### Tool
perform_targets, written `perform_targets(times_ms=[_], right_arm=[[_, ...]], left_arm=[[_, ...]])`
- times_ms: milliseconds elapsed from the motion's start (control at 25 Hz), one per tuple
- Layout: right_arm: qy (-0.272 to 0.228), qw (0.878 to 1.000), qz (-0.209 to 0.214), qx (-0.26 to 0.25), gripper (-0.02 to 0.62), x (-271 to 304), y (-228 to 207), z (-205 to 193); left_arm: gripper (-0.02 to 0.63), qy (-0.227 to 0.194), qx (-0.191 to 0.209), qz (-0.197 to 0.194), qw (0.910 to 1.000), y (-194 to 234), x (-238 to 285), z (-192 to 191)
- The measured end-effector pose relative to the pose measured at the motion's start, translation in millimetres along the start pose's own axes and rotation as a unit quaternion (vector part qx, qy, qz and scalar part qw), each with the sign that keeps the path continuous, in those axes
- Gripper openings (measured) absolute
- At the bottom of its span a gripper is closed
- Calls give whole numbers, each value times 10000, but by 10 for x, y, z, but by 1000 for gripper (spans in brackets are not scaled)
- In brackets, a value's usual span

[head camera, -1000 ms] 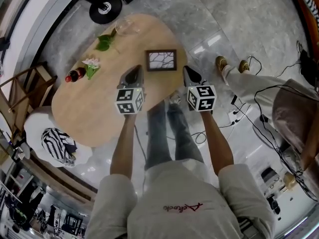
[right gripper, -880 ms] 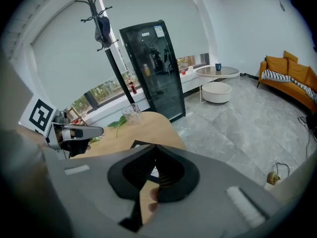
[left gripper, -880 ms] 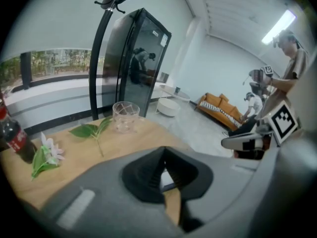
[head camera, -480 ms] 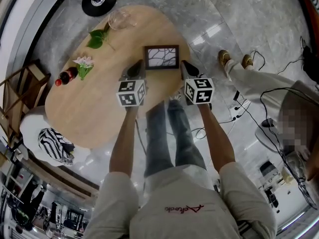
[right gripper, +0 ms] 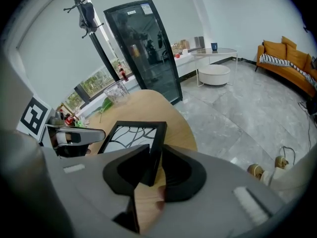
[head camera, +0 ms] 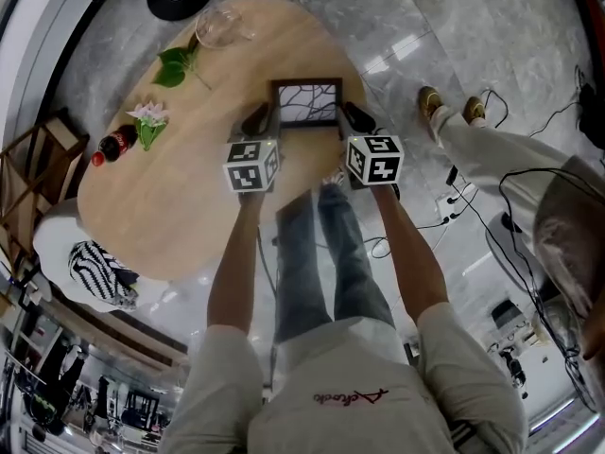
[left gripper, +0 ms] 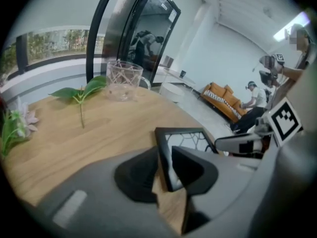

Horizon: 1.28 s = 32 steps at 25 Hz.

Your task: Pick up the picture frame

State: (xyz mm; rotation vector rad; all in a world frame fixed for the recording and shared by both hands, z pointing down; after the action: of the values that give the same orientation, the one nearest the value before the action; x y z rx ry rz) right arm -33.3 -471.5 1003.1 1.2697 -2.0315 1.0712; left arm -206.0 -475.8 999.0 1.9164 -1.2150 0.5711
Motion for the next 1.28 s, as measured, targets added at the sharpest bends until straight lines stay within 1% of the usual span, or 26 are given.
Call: perform_targets(times_ms=[120, 280, 560, 720, 880, 1000, 1160, 1280], right_arm=[[-3, 9999, 29, 110, 97, 62, -16, -19], [1, 9998, 60, 190, 106, 128, -25, -16], [47, 9999, -31, 160, 97, 198, -10, -47], [1, 9995, -92, 293, 83, 192, -3, -62], [-111, 9991, -116, 381, 78, 166, 6, -17], [-211, 9989, -143, 389, 77, 137, 23, 56], [-293, 9987, -228, 353, 75, -24, 72, 169], [-400, 9985, -235, 295, 75, -174, 145, 292]], left_arm=[[103, 74, -22, -30, 10000, -18, 80, -50], [103, 144, -72, -32, 9999, -26, 151, -83], [96, 196, -68, 10, 9998, -12, 200, -112], [83, 216, -165, 25, 9996, -10, 185, -117], [77, 61, -162, 118, 9998, -31, 141, -47], [77, -32, -117, 112, 9999, -52, 94, 31], [78, -74, -65, 80, 9999, -146, -32, 137], [77, -196, -14, 101, 9998, -217, -175, 264]])
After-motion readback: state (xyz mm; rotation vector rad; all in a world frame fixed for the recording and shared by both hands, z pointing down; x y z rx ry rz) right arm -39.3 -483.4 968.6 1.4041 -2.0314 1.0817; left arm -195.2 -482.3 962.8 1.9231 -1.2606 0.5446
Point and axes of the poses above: the fingertips, and each gripper's own axes: x forward along the fingers, y to its left, z out of its top, the point moved 3 cm from there along -x, backward along the fingers, and after that the axes turned 2 degrees about -y, right-handed, at the moved point
